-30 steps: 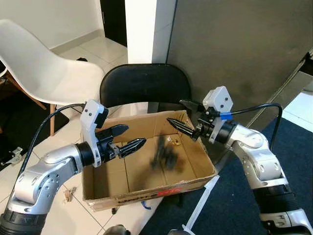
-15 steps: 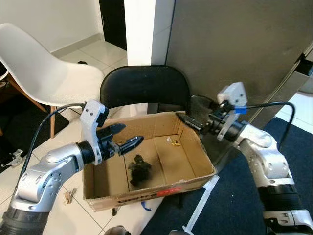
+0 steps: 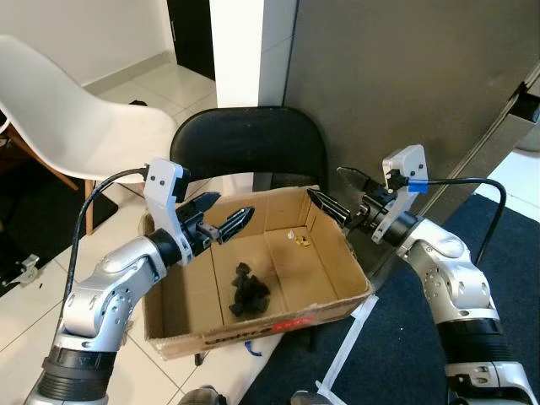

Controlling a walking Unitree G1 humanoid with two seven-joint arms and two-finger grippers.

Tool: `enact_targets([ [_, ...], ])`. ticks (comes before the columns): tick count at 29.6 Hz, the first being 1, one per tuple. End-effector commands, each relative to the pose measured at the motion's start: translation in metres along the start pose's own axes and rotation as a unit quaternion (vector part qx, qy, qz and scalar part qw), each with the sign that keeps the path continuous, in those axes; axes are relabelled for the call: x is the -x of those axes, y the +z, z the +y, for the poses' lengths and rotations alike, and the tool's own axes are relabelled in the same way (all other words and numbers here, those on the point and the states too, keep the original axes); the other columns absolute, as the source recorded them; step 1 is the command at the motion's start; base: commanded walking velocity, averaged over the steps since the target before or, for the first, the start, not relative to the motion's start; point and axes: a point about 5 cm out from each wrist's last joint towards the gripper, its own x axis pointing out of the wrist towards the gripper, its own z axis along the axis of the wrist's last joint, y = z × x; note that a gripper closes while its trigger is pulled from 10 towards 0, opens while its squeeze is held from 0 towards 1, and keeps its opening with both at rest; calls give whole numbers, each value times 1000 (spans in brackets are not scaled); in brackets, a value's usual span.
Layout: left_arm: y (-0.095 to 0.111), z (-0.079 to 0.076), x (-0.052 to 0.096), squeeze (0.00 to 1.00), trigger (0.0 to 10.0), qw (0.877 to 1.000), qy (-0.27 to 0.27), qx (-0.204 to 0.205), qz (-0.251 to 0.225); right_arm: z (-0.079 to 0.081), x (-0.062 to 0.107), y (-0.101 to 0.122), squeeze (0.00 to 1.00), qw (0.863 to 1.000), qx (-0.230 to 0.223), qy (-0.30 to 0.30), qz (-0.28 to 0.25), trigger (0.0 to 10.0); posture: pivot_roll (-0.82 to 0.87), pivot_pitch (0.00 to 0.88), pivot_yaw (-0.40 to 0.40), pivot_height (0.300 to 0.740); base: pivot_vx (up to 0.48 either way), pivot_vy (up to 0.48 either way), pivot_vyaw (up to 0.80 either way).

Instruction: Picking trash to rubbish bin

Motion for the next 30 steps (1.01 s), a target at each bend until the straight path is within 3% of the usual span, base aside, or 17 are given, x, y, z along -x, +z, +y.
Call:
enact_targets([
  [1,-1,0,-3,0,10000,1000,4,-1,-5,-2,0,-1,0,1000,-13,-6,-3,10000,-41,0,-21,740,-352,0,0],
  [30,-6,-4,-12,0,10000,1000,-5,-1,-13,4,-2,-2,0,1000,6,6,6,10000,-45,0,-19,740,-391,0,0],
])
